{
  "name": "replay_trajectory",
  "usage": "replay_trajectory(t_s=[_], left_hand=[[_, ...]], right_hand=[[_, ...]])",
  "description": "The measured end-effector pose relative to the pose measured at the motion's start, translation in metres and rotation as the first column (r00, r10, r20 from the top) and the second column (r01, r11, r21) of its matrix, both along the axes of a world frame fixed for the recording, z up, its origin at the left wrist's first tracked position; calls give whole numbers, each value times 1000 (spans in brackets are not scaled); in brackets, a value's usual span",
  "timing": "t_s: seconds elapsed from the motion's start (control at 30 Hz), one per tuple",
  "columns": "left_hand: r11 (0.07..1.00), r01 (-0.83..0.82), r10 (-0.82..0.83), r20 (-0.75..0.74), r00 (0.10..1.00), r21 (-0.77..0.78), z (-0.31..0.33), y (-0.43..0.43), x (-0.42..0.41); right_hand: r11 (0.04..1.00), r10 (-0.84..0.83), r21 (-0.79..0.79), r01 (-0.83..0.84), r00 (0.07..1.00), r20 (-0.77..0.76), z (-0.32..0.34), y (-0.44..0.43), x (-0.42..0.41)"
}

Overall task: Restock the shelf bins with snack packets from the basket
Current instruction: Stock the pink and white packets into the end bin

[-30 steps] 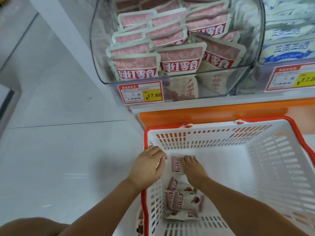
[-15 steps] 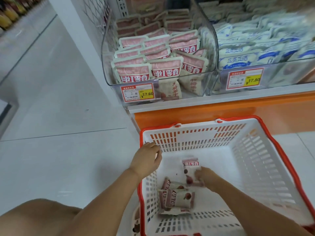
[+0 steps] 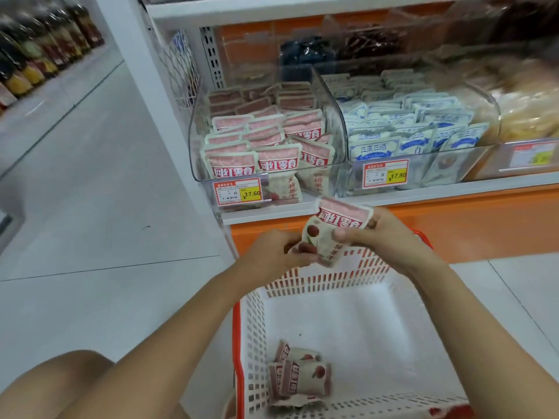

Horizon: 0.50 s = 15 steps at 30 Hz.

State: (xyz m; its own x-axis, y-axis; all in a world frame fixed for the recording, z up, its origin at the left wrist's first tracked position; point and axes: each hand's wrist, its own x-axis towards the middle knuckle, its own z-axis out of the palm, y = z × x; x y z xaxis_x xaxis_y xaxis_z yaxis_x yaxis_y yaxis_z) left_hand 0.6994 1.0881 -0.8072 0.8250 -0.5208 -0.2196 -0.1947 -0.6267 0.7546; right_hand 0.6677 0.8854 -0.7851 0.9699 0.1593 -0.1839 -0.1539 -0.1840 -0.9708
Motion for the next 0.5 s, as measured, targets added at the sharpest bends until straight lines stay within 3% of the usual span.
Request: replay_trajectory(t_s=[0.1, 0.17, 0.23, 0.37, 0.5], left_hand=[[999, -17, 12, 161, 987, 31, 35, 6, 1], [999, -21, 14, 235, 972, 30, 51, 9, 7], [999, -43, 46, 313, 949, -17, 65, 11, 19], [984, -147, 179, 498, 848, -103, 92, 10, 65], [992, -94, 32, 562, 827, 82, 106, -12, 106]], right_hand=[[989, 49, -144, -25, 985, 167, 54, -4, 0], [947, 90, -323, -8, 967, 239, 76, 0, 5], [877, 68, -466, 117, 930, 362, 93, 0, 16], [710, 19, -583, 394, 818, 575, 136, -12, 38], [638, 140, -674, 371, 805, 576, 166, -9, 59]])
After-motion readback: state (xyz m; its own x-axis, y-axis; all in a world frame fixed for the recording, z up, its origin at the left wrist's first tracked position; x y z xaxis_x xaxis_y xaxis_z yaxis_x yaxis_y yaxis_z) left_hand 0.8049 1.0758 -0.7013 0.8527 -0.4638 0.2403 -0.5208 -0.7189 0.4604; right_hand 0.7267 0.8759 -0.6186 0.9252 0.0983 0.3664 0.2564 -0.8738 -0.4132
